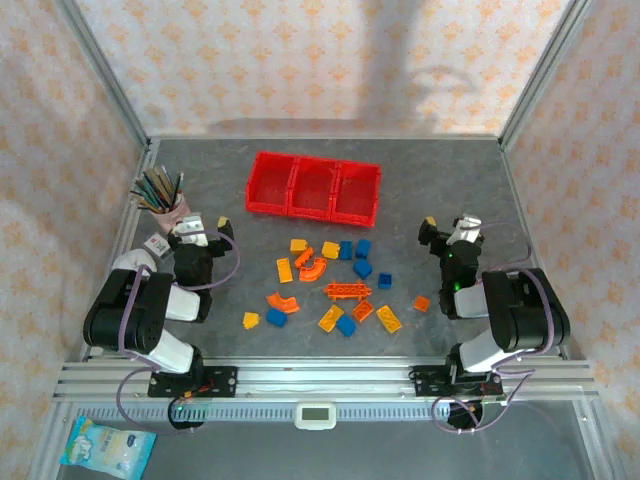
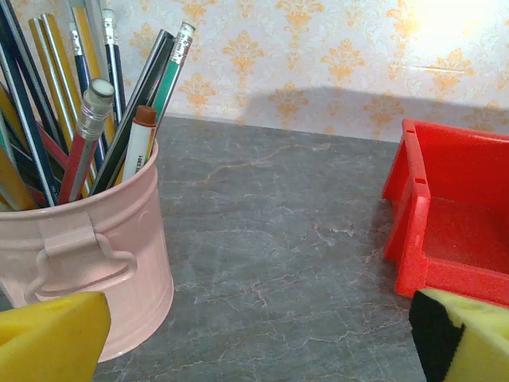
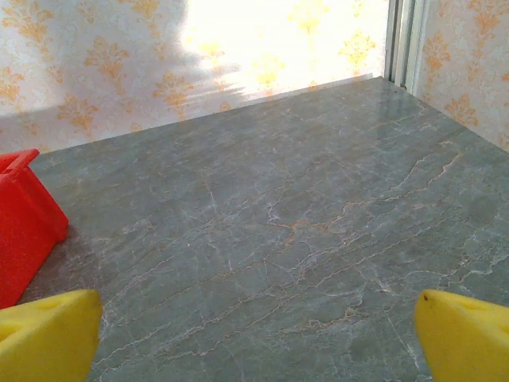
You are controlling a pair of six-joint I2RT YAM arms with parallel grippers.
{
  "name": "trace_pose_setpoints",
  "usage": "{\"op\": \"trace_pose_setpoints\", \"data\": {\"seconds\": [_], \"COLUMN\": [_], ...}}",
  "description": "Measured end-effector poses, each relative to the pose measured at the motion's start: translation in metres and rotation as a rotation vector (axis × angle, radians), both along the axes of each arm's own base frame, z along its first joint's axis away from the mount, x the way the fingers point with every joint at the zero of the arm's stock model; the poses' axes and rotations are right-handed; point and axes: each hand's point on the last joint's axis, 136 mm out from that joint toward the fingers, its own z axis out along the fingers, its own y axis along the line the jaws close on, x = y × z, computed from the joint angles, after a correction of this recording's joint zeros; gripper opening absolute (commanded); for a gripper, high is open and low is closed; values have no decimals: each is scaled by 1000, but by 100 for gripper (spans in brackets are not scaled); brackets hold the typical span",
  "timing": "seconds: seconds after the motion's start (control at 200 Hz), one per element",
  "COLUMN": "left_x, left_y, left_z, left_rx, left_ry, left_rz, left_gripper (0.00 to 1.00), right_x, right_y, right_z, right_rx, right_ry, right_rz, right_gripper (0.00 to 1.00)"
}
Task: Sort the legos into containers by color
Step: Pick up the lego from the center of the table.
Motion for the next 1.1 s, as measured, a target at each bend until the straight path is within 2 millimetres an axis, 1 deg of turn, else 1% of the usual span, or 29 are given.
{"op": "trace_pose_setpoints", "data": {"seconds": [0.676, 0.896, 1.101], "left_x": [0, -1, -1], "left_y": [0, 4, 4], "left_z": [0, 0, 2], "left_rx": [0, 3, 3], "left_ry": [0, -1, -7], "left_rz": [0, 26, 25], "left_gripper": [100, 99, 99], "right_x": [0, 0, 0], "right_y": [0, 0, 0], "right_z": [0, 0, 0], "right_rx": [0, 0, 0], "right_ry": [0, 0, 1], "right_rz": [0, 0, 0], "right_gripper": [100, 100, 100]}}
